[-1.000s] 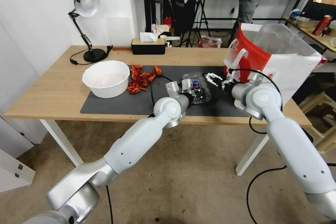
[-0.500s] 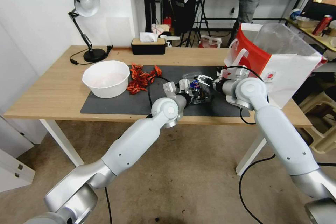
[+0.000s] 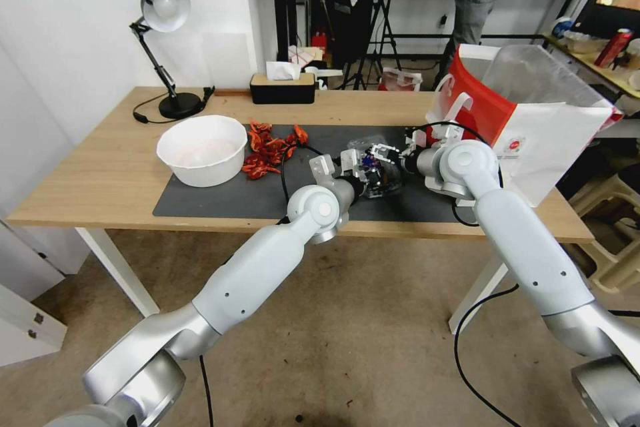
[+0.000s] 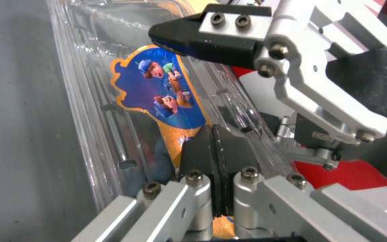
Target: Close the takeout container lid, then place the container into the takeout bag.
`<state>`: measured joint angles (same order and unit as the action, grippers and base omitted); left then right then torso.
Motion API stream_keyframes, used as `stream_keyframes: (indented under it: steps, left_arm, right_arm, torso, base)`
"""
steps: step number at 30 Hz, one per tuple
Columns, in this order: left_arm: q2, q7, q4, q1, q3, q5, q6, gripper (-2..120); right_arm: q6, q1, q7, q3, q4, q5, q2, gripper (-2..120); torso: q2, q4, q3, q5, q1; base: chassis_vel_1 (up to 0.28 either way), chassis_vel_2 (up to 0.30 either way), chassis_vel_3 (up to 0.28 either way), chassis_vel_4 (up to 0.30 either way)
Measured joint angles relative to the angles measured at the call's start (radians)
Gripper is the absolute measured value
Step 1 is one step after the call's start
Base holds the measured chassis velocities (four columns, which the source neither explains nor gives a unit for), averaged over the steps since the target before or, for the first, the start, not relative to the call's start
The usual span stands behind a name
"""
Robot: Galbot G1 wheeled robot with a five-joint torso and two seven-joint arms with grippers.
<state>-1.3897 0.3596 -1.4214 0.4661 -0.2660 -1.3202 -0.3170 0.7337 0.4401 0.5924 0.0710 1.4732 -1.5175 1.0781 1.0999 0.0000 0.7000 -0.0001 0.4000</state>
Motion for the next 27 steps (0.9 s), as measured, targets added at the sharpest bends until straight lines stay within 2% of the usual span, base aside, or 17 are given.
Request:
stream_keyframes:
  steps: [27]
  left_arm:
    - [0.010,-0.001,-0.004,0.001,0.017,-0.003,0.006,0]
  right_arm:
    - [-0.002,-0.011,0.030,-0.028,-0.038,-0.032,0.031,100]
  torso:
    - [0.000,0.0000,0.000,-0.0001,0.000]
  base:
    - [0.000,0.000,0.000,0.000]
